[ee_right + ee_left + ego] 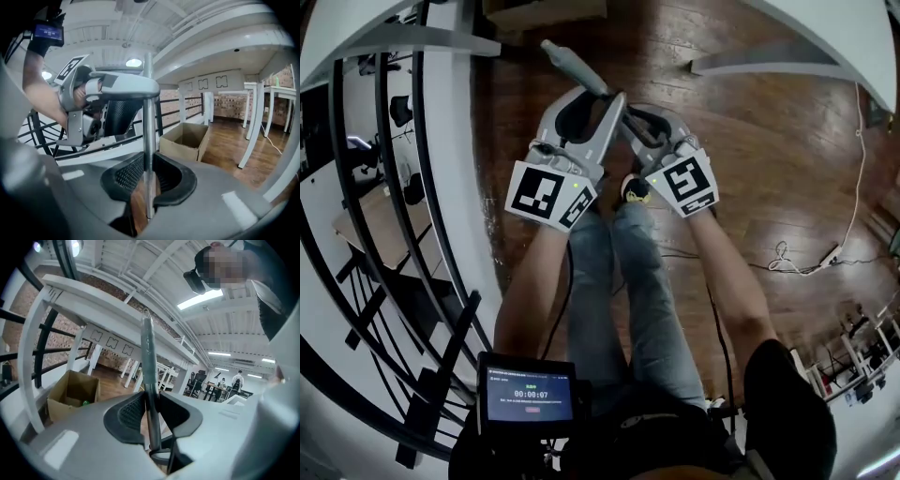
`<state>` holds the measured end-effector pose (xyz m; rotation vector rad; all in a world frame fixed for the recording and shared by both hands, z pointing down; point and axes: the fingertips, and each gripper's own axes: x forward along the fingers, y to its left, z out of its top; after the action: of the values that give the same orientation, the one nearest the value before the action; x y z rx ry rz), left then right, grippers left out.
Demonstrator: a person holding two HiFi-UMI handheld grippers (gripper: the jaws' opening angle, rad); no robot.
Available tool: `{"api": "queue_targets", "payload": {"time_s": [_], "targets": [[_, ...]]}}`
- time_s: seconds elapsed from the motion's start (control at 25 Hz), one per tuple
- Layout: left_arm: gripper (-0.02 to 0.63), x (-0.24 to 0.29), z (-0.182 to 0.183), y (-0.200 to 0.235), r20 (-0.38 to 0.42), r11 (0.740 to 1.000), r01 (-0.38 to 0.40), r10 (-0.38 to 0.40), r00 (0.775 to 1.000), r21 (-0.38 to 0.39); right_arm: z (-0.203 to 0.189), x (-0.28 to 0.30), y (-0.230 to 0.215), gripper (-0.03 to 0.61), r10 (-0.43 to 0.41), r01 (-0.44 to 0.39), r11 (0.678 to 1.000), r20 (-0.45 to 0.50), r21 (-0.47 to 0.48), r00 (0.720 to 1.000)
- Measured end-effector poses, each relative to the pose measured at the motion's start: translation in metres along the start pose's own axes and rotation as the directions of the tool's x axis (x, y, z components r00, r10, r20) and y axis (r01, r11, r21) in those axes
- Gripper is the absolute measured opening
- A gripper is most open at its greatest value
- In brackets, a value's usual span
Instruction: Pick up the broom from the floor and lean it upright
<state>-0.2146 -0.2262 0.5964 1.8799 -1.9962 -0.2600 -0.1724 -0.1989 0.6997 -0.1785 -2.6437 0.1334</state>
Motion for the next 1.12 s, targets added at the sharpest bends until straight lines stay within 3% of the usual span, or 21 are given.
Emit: {"api": "queue_targets", "payload": {"time_s": [0.12,0.24,0.44,0.8,1.12], "targets": [[0.109,0.015,0.033,-0.017,0.019,0.998,0.023,-0.024,1.000,0.057,0.031,-0.008,-0.016,0.072,-0.013,0.012,1.000,0.072,0.010,0.997],[0.107,0.028,0.053,-0.035,0.017,0.984,0.053,-0.057,0.998,0.171,0.053,-0.014,-0.030,0.073,-0.018,0.017,1.000,0.127,0.011,0.992],[0.107,0.034,0.045,-0.047,-0.049,0.948,0.101,-0.090,0.995,0.301,0.057,-0.012,-0.031,0.075,-0.034,0.023,0.997,0.151,0.073,0.988],[0.107,0.051,0.047,-0.007,-0.040,0.969,0.087,-0.080,0.996,0.232,0.053,0.020,-0.041,0.075,-0.150,0.125,0.970,0.108,0.209,0.983],[0.115,0.045,0.041,-0.002,-0.067,0.956,0.097,-0.081,0.994,0.278,0.055,0.027,-0.035,0.086,-0.147,0.125,0.978,0.128,0.165,0.981]]}}
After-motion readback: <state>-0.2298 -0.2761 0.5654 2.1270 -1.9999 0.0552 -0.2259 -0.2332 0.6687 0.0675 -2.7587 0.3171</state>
